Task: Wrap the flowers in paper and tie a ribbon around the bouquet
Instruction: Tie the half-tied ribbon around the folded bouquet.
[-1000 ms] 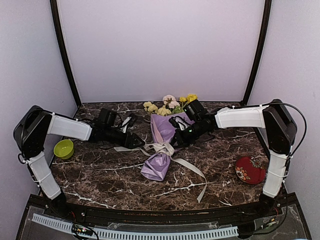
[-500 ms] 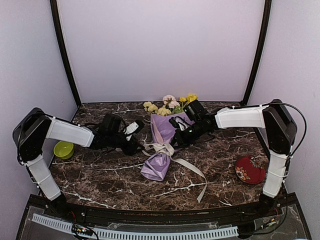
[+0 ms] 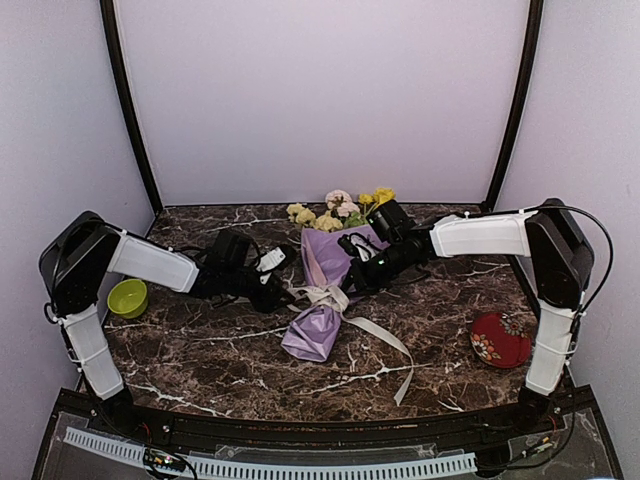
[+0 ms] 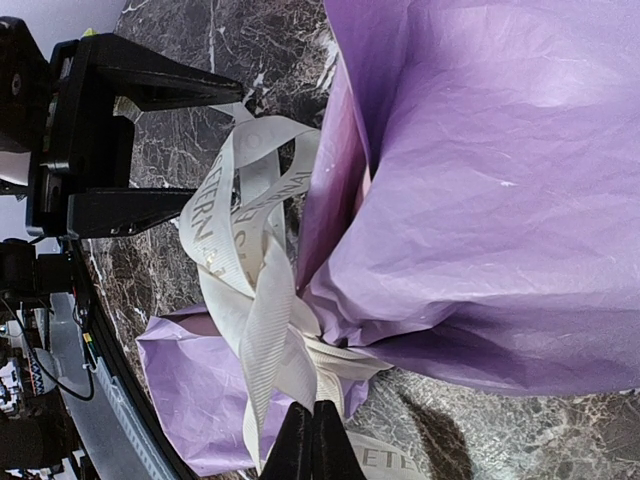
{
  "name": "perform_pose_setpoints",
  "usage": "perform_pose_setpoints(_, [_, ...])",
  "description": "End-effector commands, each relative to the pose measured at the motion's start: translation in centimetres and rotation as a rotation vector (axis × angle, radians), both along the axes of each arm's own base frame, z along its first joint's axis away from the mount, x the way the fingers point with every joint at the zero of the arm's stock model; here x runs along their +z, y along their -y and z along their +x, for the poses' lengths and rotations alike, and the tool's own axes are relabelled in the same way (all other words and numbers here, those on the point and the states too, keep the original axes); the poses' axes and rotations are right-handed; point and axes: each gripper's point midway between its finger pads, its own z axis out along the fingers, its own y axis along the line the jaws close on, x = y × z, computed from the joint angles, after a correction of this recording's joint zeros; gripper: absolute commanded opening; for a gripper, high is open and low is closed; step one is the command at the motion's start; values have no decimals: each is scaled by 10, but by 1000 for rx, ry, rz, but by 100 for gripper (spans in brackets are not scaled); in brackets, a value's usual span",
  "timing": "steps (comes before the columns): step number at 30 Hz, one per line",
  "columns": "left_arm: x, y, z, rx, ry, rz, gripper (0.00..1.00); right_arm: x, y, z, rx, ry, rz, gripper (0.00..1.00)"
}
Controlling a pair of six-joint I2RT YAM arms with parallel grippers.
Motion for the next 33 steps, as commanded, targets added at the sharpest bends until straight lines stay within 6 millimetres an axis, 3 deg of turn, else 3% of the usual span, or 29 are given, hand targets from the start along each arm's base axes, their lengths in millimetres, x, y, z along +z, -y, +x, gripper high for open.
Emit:
perform_pose_setpoints(1, [12,9,11,-19,37,-10,55,13,-1,2,9,26,26,0])
perform_pose_setpoints(12, [12,17,8,-59,21,-41,29,13,0,2,8,30,24,0])
perform_pose_setpoints(14, [11,17,8,-58,19,-42,29,13,-1,2,9,30,25,0])
perform_pose_setpoints(17, [11,27,1,-79,25,-39,37,14,-2,3,9,29,29,0])
perform_pose_setpoints(22, [7,27,12,-44,74,-4,39,14,-1,2,11,29,28,0])
perform_pose_setpoints(26, [3,22,23,5,133,51,30,13,-1,1,11,28,26,0])
perform_pose_setpoints(33, [10,18,24,29,171,35,5,14,0,2,10,30,25,0])
